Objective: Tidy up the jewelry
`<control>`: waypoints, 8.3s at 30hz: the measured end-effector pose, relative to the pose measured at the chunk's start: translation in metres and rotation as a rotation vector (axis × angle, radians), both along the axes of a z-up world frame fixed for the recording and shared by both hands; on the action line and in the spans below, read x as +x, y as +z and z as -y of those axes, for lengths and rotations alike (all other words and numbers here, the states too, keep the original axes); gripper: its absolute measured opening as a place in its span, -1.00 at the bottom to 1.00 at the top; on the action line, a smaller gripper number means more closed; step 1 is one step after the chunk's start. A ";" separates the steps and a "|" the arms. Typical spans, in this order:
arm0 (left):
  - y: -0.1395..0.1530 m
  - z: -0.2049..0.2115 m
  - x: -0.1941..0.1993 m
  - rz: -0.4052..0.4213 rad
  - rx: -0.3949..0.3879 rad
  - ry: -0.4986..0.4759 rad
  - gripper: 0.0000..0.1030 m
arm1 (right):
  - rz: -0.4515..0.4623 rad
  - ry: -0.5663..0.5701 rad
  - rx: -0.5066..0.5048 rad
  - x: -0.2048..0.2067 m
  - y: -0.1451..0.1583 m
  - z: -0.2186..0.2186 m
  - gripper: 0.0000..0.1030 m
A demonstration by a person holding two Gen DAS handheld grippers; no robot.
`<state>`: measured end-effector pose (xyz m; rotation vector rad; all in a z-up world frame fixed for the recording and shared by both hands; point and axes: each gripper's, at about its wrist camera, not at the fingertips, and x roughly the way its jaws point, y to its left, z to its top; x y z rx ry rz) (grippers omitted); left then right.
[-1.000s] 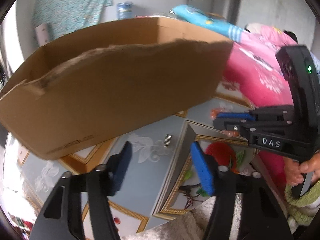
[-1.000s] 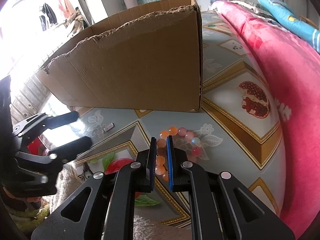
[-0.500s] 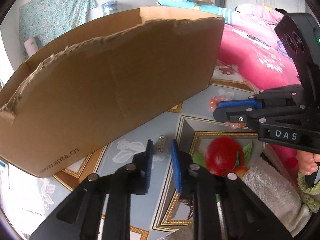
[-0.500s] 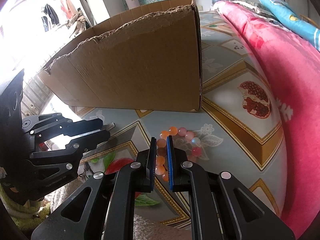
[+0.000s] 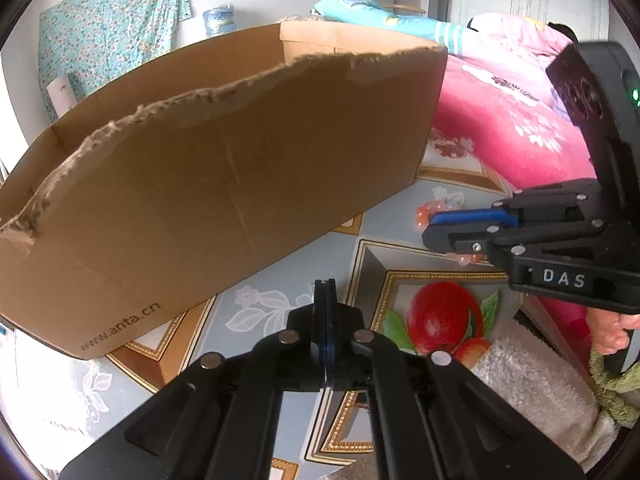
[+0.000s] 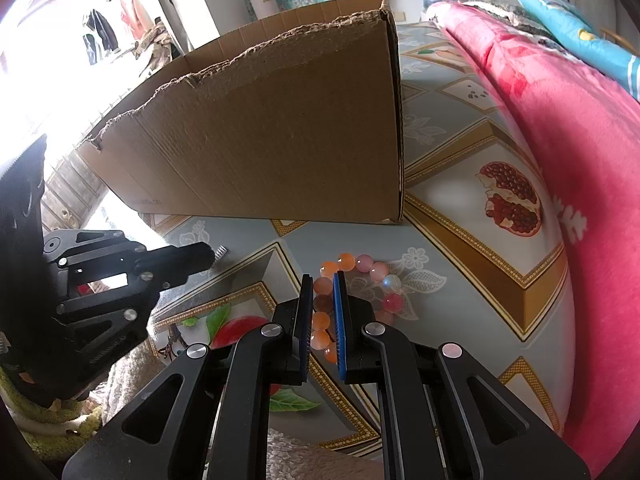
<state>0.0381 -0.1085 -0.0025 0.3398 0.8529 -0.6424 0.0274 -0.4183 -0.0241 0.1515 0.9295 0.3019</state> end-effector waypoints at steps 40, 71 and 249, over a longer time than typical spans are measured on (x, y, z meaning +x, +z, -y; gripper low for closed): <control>0.004 -0.006 0.002 -0.031 -0.023 0.025 -0.92 | 0.013 0.000 0.000 -0.002 0.000 0.005 -0.84; 0.121 -0.057 -0.047 0.133 -0.236 0.024 -0.92 | 0.233 -0.128 0.258 -0.030 0.111 0.075 -0.86; 0.112 -0.090 -0.041 0.054 -0.109 0.543 0.89 | 0.151 -0.133 -0.055 -0.053 0.101 -0.012 0.84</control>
